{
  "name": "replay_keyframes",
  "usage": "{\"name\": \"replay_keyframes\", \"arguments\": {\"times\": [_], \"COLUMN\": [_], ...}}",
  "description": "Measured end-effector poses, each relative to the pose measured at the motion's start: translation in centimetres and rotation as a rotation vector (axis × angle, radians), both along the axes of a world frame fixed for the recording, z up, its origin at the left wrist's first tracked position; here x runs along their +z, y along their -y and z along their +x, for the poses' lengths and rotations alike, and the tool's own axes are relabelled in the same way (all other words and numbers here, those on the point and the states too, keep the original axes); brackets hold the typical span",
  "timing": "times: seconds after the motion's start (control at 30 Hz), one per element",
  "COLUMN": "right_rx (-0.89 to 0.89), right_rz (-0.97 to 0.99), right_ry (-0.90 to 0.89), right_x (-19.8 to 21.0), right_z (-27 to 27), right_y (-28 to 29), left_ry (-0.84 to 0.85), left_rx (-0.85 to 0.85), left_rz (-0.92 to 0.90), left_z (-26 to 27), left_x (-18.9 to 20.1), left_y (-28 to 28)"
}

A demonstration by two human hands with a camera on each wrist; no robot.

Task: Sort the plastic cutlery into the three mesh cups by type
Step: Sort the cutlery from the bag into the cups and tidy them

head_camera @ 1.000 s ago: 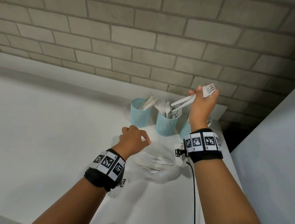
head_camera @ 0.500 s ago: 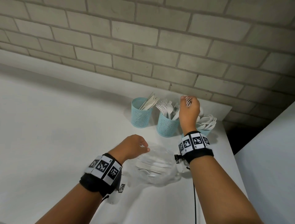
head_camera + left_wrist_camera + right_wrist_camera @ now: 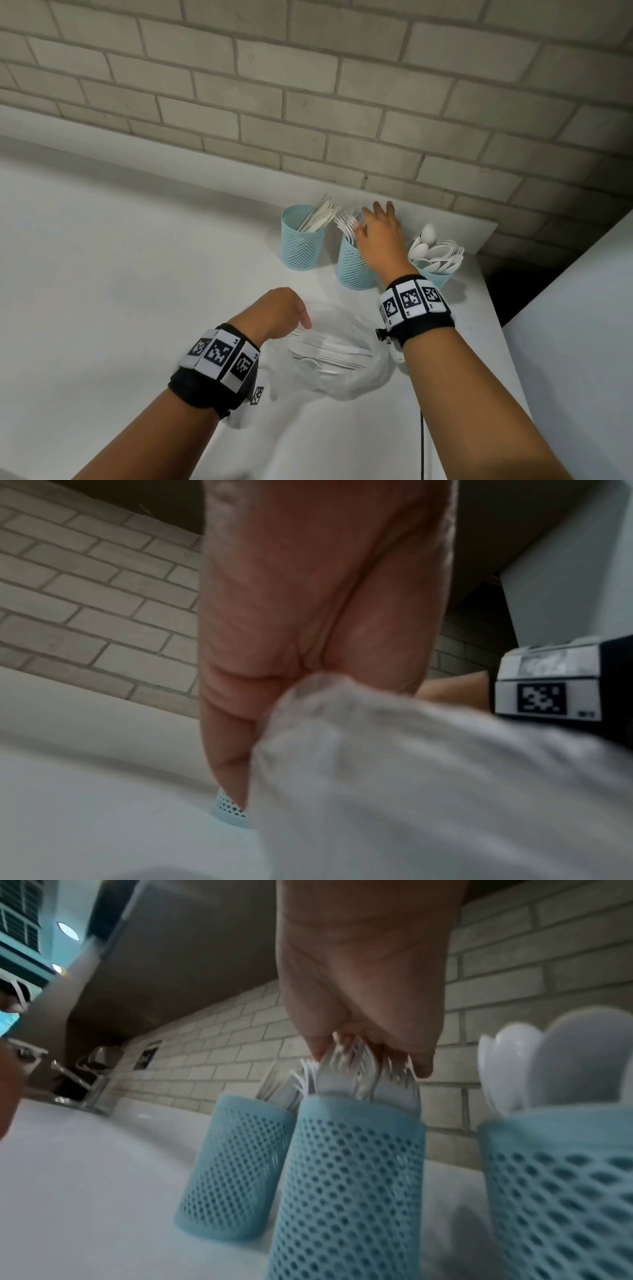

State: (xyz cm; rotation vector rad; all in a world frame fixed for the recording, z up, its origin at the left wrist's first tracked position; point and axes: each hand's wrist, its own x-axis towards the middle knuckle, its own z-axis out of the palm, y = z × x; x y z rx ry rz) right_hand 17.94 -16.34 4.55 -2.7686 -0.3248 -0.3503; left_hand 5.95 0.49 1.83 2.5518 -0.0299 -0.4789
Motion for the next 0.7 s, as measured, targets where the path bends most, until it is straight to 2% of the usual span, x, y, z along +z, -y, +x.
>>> {"name": "replay_keyframes", "arguments": {"times": [0.03,0.1,0.13,0.17,0.2,0.27,0.33,0.4,0.47,0.57,0.7], "right_rx": [0.017,0.068,0.111,0.165,0.233,0.367,0.440,0.404,0.332,0.274,0.252], "right_rz": [0.070,0.385,0.548,0.648,0.652,0.443,0.109,-0.185,-0.344,-0.372,-0.334], "right_ry": [0.039,0.160,0.122,-0.003,-0.186,-0.600,-0.852,-0.831,-0.710,-0.623,-0.639], "right_x": [0.4,1.4,2.1,2.8,3.6,3.9,2.6,0.3,-1.8,-3.8,-4.4], "right_z": [-0.5,-2.4,-3.7,-4.9,-6.3,-8.4,-9.6,-10.4,-11.1,-11.7,-12.0], "right_y": [-0.2,-1.0,-1.3,-1.5,-1.6,-1.8,-2.4,-3.3,-3.9,-4.0,-3.7], "left_ry": [0.002,0.025,0.038,0.041,0.041,0.055,0.072,0.089,0.104,0.136,0.180], "left_rx": [0.014,0.030,0.027,0.024,0.025,0.040,0.056,0.059,0.054,0.059,0.062], "left_rz": [0.015,0.018,0.019,0.018,0.016,0.000,-0.014,-0.034,-0.064,-0.113,-0.147], "left_z": [-0.1,-0.2,-0.3,-0.4,-0.5,-0.6,-0.8,-1.0,-1.2,-1.4,-1.5], "left_x": [0.0,-0.3,-0.4,-0.5,-0.5,-0.5,-0.5,-0.7,-0.9,-0.9,-0.9], "left_y": [0.0,-0.1,-0.1,-0.1,-0.1,0.0,0.1,0.2,0.2,0.3,0.6]}}
